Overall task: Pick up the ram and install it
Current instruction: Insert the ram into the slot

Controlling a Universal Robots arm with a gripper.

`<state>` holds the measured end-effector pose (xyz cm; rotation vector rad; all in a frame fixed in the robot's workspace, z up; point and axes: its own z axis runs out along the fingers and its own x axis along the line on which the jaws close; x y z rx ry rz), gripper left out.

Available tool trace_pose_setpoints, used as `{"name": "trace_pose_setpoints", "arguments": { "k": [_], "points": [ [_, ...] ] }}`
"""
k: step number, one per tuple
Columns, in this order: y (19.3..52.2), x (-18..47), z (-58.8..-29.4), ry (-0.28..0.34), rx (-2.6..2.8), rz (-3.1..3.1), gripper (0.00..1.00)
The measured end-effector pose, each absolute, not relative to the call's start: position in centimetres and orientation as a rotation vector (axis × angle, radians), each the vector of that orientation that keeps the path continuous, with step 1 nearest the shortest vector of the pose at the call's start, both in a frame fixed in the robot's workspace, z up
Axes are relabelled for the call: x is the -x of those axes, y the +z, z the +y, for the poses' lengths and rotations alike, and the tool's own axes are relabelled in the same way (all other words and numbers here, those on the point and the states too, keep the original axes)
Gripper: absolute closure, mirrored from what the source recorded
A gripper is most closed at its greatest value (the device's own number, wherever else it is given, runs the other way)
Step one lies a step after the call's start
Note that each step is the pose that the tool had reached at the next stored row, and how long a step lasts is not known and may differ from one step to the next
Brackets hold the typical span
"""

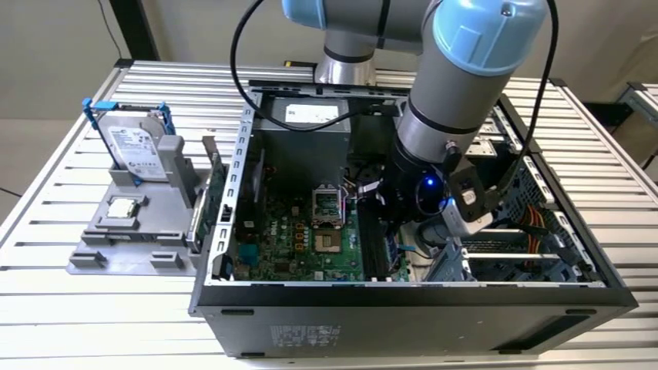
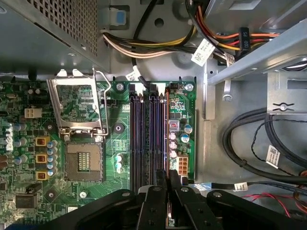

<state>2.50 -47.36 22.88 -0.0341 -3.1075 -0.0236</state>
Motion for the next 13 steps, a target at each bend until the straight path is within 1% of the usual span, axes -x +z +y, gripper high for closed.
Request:
{"name": "trace_pose_setpoints", "arguments": {
  "k": [13],
  "points": [
    [22.24,-2.49,-47.44,-0.022,0.032,-3.107,1.00]
  ]
}}
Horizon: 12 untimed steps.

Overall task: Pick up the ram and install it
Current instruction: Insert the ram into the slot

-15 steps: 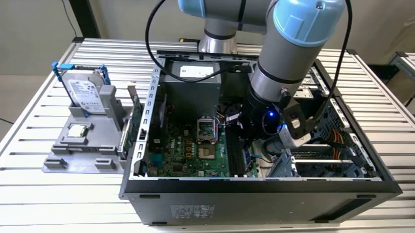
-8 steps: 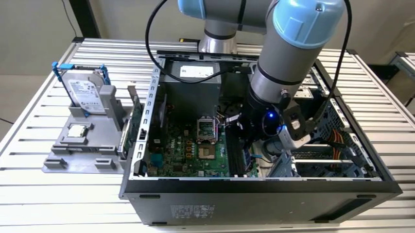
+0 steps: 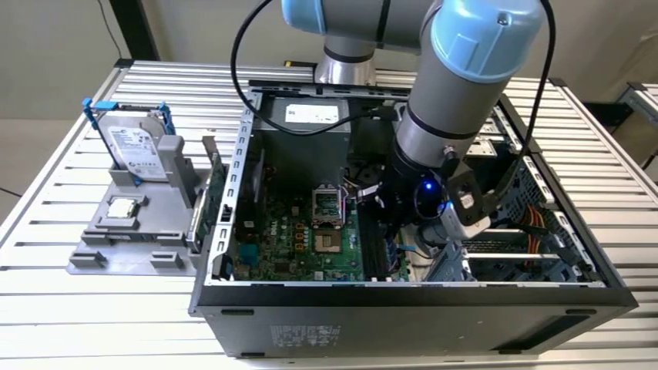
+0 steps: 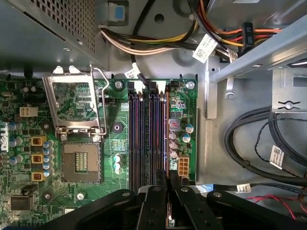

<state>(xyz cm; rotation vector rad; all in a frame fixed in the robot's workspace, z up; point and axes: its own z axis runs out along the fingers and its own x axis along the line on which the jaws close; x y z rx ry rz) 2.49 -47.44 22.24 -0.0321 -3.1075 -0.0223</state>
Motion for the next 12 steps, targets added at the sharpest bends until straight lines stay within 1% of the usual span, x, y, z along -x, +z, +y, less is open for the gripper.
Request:
{"name": "trace_pose_setpoints", "arguments": {
  "k": [12],
  "points": [
    [21.95,-2.42,-47.44,-0.023,0.027,-3.108,1.00]
  ]
}}
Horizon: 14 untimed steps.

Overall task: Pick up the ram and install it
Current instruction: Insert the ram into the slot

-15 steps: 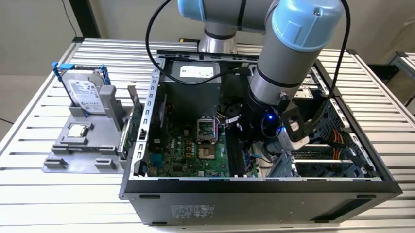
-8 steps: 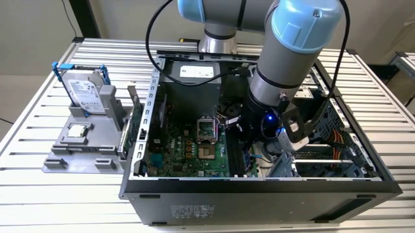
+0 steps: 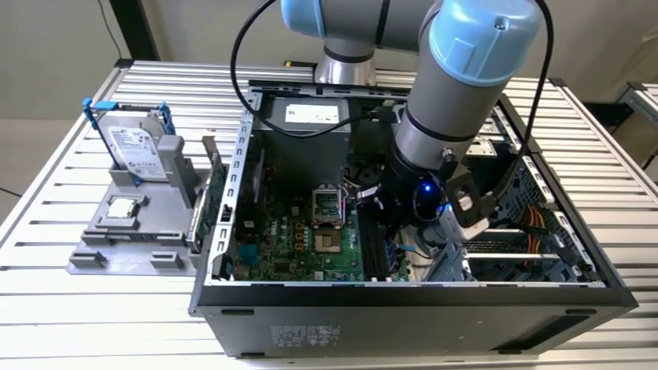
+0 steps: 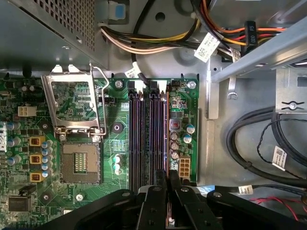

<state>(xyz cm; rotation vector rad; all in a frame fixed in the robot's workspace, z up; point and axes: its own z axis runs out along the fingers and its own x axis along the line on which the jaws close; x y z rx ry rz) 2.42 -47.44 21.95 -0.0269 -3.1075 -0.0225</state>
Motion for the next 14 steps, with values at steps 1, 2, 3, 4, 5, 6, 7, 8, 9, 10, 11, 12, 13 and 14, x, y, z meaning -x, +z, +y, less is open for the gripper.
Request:
{"name": "trace_pose_setpoints", "arguments": {
  "k": [1,2,3,4,5,6,7,8,9,10,11,12,13,14],
  "points": [
    [21.95,-2.41,-47.44,-0.023,0.026,-3.107,1.00],
    [21.94,-2.40,-47.44,-0.023,0.025,-3.107,1.00],
    [21.94,-2.39,-47.44,-0.024,0.024,-3.107,1.00],
    [21.92,-2.38,-47.44,-0.024,0.023,-3.108,1.00],
    [21.91,-2.38,-47.44,-0.025,0.021,-3.107,1.00],
    [21.90,-2.37,-47.44,-0.025,0.020,-3.107,1.00],
    [21.88,-2.36,-47.44,-0.025,0.019,-3.108,1.00],
    [21.88,-2.36,-47.44,-0.025,0.019,-3.107,1.00],
    [21.87,-2.36,-47.44,-0.024,0.017,-3.107,1.00],
    [21.86,-2.35,-47.44,-0.024,0.016,-3.107,1.00],
    [21.85,-2.35,-47.44,-0.025,0.015,-3.108,1.00],
    [21.83,-2.35,-47.44,-0.025,0.015,-3.107,1.00],
    [21.82,-2.35,-47.44,-0.024,0.014,-3.107,1.00],
    [21.80,-2.35,-47.44,-0.024,0.014,-3.107,1.00]
  ]
}}
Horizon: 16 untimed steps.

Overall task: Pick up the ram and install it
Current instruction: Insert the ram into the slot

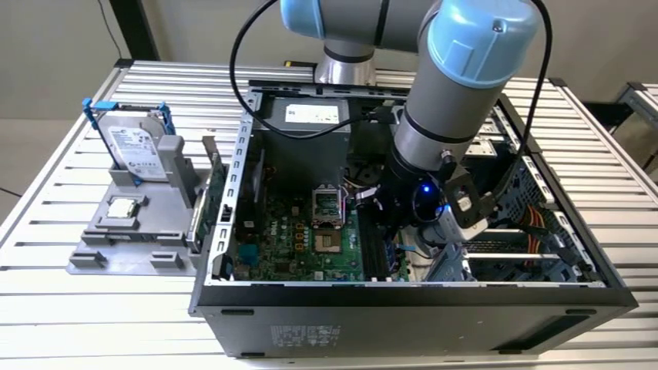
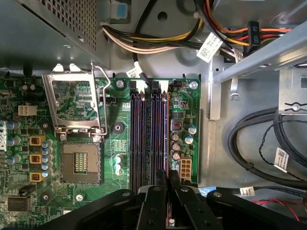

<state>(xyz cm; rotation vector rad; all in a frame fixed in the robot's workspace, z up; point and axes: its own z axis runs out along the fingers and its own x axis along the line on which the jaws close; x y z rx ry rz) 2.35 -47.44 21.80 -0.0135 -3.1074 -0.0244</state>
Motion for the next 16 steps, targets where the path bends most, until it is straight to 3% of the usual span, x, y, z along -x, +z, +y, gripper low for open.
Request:
{"name": "trace_pose_setpoints", "arguments": {
  "k": [16],
  "points": [
    [21.76,-2.35,-47.47,-0.024,0.013,-3.107,1.00]
  ]
}}
